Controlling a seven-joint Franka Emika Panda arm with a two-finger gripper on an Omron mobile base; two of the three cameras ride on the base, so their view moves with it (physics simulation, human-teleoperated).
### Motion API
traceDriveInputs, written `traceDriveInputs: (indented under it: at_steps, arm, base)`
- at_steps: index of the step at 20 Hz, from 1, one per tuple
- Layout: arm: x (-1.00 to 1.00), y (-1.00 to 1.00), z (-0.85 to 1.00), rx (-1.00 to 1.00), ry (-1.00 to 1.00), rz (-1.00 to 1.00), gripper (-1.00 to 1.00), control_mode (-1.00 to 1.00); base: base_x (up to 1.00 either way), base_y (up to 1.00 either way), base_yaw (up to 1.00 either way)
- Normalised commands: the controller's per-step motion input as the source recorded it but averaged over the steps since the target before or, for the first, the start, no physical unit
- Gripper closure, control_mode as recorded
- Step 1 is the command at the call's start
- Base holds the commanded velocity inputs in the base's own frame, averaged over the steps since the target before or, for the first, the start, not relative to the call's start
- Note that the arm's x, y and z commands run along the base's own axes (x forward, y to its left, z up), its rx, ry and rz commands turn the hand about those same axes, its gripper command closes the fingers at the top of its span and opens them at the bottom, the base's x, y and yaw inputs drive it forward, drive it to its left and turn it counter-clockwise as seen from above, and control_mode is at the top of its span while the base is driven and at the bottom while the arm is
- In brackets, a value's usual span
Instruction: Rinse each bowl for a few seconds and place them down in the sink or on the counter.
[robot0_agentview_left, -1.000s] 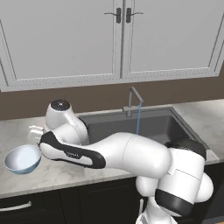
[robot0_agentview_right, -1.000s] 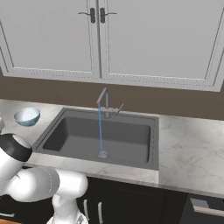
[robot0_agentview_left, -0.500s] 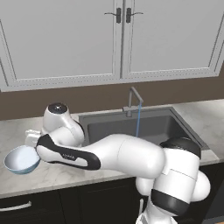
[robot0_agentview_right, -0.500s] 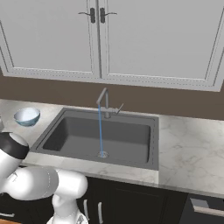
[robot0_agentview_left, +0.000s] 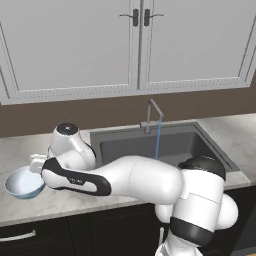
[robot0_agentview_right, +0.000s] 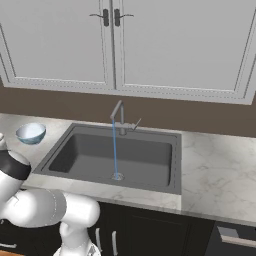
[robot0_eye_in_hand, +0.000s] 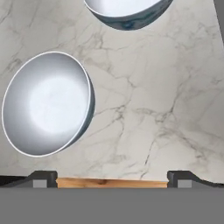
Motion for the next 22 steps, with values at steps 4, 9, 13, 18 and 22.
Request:
traceDriveInputs:
  at_steps: [4, 9, 13, 18, 22]
  arm:
    - [0.12, 0.12, -0.22, -0.02, -0.02, 0.02, -1.0, -1.0]
    - [0.2, 0.2, -0.15, -0.03, -0.04, 0.0, -1.0, -1.0]
    - [0.21, 0.23, -0.08, -0.03, -0.01, 0.0, -1.0, -1.0]
    - [0.23, 0.21, -0.09, 0.0, 0.0, 0.0, -1.0, -1.0]
    - [0.18, 0.14, -0.18, 0.0, 0.0, 0.0, -1.0, -1.0]
  base:
    - [0.0, 0.0, 0.0]
    - [0.0, 0.0, 0.0]
    - [0.0, 0.0, 0.0]
    - [0.0, 0.0, 0.0]
    - [0.0, 0.0, 0.0]
